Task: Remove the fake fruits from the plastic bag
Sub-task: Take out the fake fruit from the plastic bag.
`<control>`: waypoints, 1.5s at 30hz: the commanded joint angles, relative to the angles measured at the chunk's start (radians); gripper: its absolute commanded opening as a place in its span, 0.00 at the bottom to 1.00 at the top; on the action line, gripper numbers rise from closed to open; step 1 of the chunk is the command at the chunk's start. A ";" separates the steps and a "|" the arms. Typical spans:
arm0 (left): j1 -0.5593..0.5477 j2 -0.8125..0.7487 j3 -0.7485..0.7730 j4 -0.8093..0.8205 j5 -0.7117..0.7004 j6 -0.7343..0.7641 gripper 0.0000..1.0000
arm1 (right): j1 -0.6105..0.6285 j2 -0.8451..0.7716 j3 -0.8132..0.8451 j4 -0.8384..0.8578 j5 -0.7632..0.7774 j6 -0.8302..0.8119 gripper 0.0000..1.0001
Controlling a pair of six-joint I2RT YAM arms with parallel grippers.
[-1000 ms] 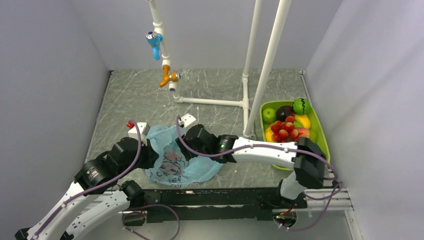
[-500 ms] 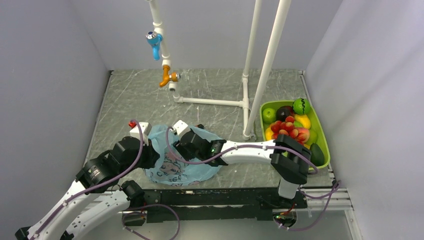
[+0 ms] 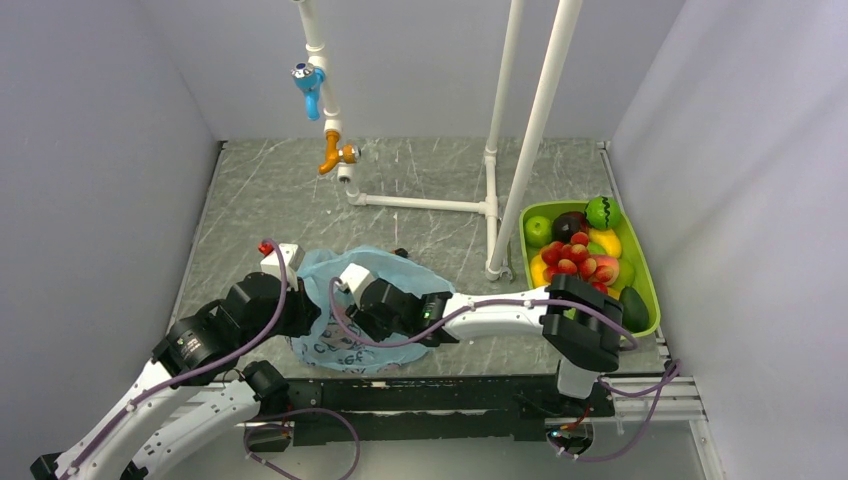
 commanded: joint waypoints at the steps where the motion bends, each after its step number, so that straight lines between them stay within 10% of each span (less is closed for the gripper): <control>1: 0.002 0.013 -0.001 0.027 -0.004 0.005 0.00 | -0.010 0.004 -0.003 0.029 0.101 0.015 0.44; 13: 0.002 0.025 -0.001 0.027 -0.004 0.004 0.00 | -0.033 0.059 -0.002 0.109 0.386 -0.132 0.60; 29: 0.001 0.063 0.002 0.023 0.006 0.006 0.00 | -0.151 0.314 0.039 0.426 0.370 -0.248 0.80; 35: 0.001 0.070 0.002 0.022 0.002 0.005 0.00 | -0.186 0.372 0.065 0.440 0.326 -0.245 0.63; 45: 0.002 0.095 0.005 0.018 -0.007 0.001 0.00 | -0.167 0.165 0.008 0.326 0.286 -0.122 0.01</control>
